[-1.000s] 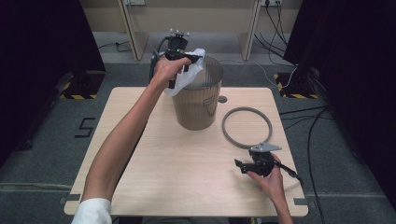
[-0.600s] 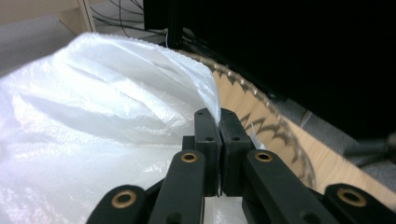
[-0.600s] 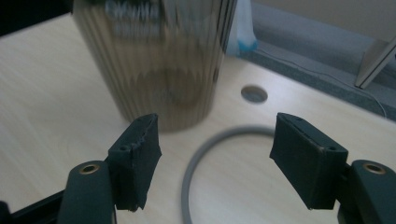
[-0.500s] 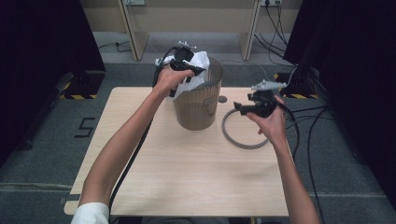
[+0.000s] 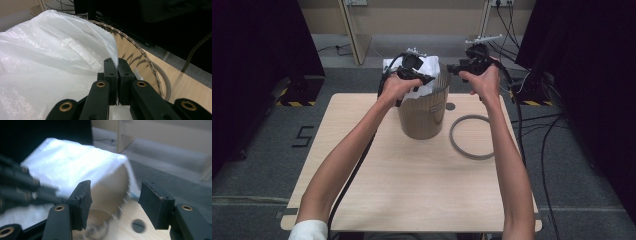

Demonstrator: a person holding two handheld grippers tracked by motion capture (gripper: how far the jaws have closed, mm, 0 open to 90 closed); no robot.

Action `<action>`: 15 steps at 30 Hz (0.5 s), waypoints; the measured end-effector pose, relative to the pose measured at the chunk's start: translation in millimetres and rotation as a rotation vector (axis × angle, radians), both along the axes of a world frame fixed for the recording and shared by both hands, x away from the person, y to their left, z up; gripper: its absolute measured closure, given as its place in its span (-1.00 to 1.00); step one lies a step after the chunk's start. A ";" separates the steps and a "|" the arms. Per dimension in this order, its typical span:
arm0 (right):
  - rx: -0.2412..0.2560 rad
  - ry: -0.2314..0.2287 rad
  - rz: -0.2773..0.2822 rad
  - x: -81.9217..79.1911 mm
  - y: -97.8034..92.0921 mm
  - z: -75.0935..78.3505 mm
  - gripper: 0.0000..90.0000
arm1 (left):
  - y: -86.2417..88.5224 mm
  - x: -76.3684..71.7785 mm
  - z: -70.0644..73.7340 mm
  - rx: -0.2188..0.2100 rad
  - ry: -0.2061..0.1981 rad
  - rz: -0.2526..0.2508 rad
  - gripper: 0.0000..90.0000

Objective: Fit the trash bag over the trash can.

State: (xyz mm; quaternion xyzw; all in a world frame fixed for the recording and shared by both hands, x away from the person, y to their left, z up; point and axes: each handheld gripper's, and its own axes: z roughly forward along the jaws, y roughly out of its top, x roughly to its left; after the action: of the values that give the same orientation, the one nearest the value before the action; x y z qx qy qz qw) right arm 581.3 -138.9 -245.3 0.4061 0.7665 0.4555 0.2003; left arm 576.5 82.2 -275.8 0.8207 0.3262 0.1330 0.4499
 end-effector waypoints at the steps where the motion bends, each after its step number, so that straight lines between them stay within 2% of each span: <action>1: 0.008 0.016 0.006 4.8 2.6 0.0 -0.03 | -0.7 -0.6 -0.8 0.003 0.000 -0.002 0.93; 2: 0.028 0.044 -0.007 15.5 9.1 -0.4 -0.02 | -1.4 -1.4 -1.2 0.002 -0.002 -0.004 0.93; 4: 0.036 0.051 -0.004 18.3 11.2 -1.0 -0.02 | -2.2 -2.0 -0.7 0.003 -0.003 -0.007 0.93; 5: 0.062 0.080 0.006 24.9 18.3 -4.5 -0.02 | -3.4 -3.3 0.3 0.003 -0.009 -0.014 0.92; 6: 0.062 0.080 0.006 24.9 18.3 -4.5 -0.02 | -3.4 -3.3 0.3 0.003 -0.009 -0.014 0.92; 7: 0.047 0.108 0.017 29.6 25.5 -9.9 -0.02 | -3.8 -4.7 1.2 -0.002 -0.012 -0.026 0.92; 10: 0.055 0.129 0.029 32.9 31.1 -13.9 0.04 | -3.9 -5.3 0.8 0.000 -0.012 -0.031 0.91; 11: 0.060 0.135 0.038 33.8 33.0 -15.0 0.14 | -3.6 -5.4 0.5 -0.004 -0.011 -0.032 0.91; 12: 0.062 0.135 0.067 35.2 35.8 -16.4 0.31 | -3.2 -5.5 0.4 -0.005 -0.013 -0.034 0.89; 13: 0.057 0.129 0.083 36.5 38.9 -17.9 0.62 | -2.7 -5.9 0.5 -0.008 -0.014 -0.039 0.84; 14: 0.057 0.129 0.083 36.5 38.9 -17.9 0.62 | -2.1 -6.8 0.4 -0.015 -0.015 -0.046 0.84; 15: 0.045 0.125 0.091 37.4 39.6 -18.6 0.73 | -0.5 -8.4 0.9 -0.013 -0.017 -0.055 0.80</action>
State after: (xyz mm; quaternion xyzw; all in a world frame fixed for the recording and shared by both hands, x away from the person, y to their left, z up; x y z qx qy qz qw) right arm 618.8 -99.2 -263.8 0.4030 0.7845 0.4552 0.1221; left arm 568.1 81.7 -274.8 0.8251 0.3007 0.1253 0.4616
